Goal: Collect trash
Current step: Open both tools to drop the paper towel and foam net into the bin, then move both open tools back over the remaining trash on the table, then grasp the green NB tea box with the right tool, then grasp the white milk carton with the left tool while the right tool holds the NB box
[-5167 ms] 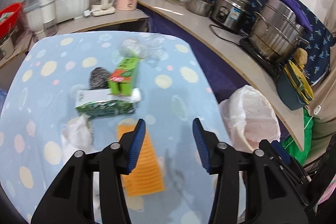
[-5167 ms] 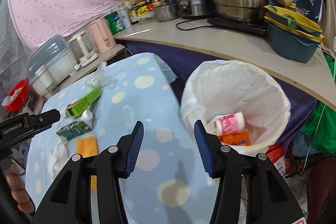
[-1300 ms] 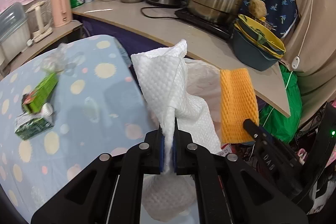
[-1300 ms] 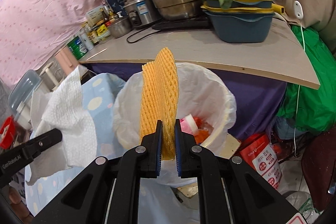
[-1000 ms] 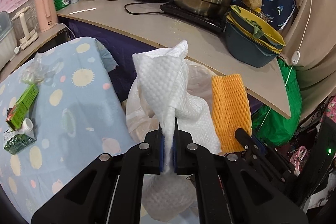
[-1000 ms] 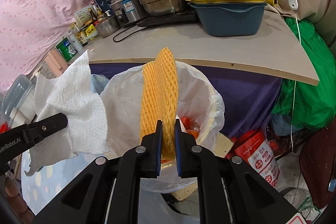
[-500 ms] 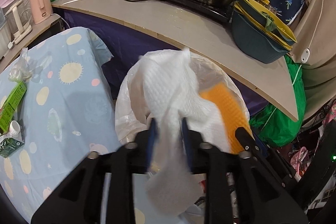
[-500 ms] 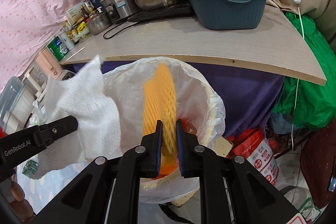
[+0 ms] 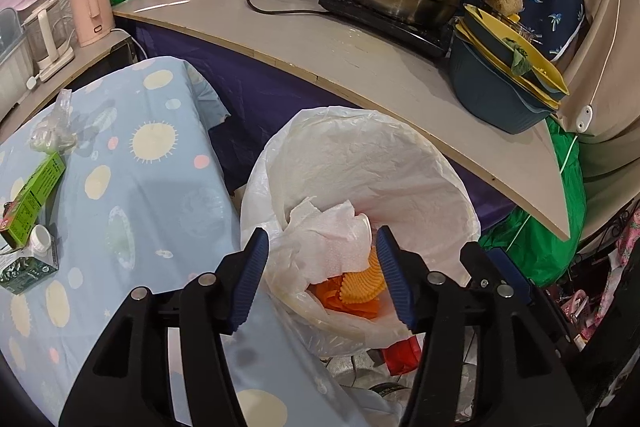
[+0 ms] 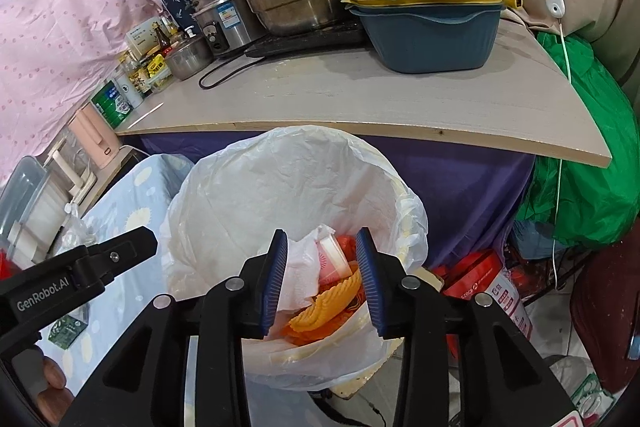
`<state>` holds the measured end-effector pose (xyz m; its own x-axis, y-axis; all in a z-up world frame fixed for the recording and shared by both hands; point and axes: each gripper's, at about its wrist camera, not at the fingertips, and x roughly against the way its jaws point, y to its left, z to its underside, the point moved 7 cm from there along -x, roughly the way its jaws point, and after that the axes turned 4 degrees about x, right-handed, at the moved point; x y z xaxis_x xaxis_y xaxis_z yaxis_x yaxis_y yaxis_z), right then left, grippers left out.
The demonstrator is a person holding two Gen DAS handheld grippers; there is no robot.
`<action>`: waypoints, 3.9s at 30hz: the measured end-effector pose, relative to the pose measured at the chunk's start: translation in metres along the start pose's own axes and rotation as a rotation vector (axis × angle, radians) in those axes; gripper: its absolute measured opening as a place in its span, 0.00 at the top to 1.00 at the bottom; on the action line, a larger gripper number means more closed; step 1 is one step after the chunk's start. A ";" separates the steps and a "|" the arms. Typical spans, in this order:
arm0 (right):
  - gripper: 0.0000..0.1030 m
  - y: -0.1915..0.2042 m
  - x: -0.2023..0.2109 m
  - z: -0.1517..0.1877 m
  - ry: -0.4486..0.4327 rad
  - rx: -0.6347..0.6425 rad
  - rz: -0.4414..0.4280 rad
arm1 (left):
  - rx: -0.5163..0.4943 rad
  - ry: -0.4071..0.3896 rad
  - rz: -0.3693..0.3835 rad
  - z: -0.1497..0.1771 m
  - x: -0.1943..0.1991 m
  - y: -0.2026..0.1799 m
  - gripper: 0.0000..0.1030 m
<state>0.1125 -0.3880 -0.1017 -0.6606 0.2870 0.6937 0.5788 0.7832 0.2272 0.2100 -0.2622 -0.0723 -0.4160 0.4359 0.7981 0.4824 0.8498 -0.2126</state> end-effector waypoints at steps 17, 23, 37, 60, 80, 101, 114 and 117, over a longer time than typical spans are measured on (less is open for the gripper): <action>0.58 0.070 0.031 0.001 -0.036 0.101 -0.076 | 0.080 -0.067 -0.040 0.008 0.047 0.059 0.39; 0.58 0.112 0.037 0.015 -0.025 0.162 -0.119 | 0.141 -0.099 -0.080 0.018 0.068 0.102 0.32; 0.54 0.229 0.045 0.063 0.022 0.339 -0.231 | 0.319 -0.119 -0.197 0.053 0.113 0.229 0.27; 0.36 0.384 0.012 0.118 0.102 0.524 -0.345 | 0.511 -0.107 -0.320 0.102 0.134 0.401 0.17; 0.39 0.434 -0.050 0.119 0.149 0.524 -0.319 | 0.386 -0.069 -0.259 0.093 0.105 0.420 0.12; 0.59 0.370 -0.025 0.093 0.146 0.435 -0.310 | 0.069 -0.133 -0.099 0.051 0.050 0.382 0.07; 0.59 0.327 -0.009 0.088 0.131 0.388 -0.281 | 0.014 -0.116 0.044 0.080 0.060 0.298 0.18; 0.60 0.312 -0.007 0.089 0.136 0.376 -0.272 | 0.013 -0.105 0.048 0.091 0.060 0.281 0.18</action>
<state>0.2550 -0.0959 -0.0964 -0.6814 -0.0109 0.7319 0.1641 0.9721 0.1673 0.2500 0.0296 -0.1351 -0.4716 0.5046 0.7232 0.4941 0.8305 -0.2573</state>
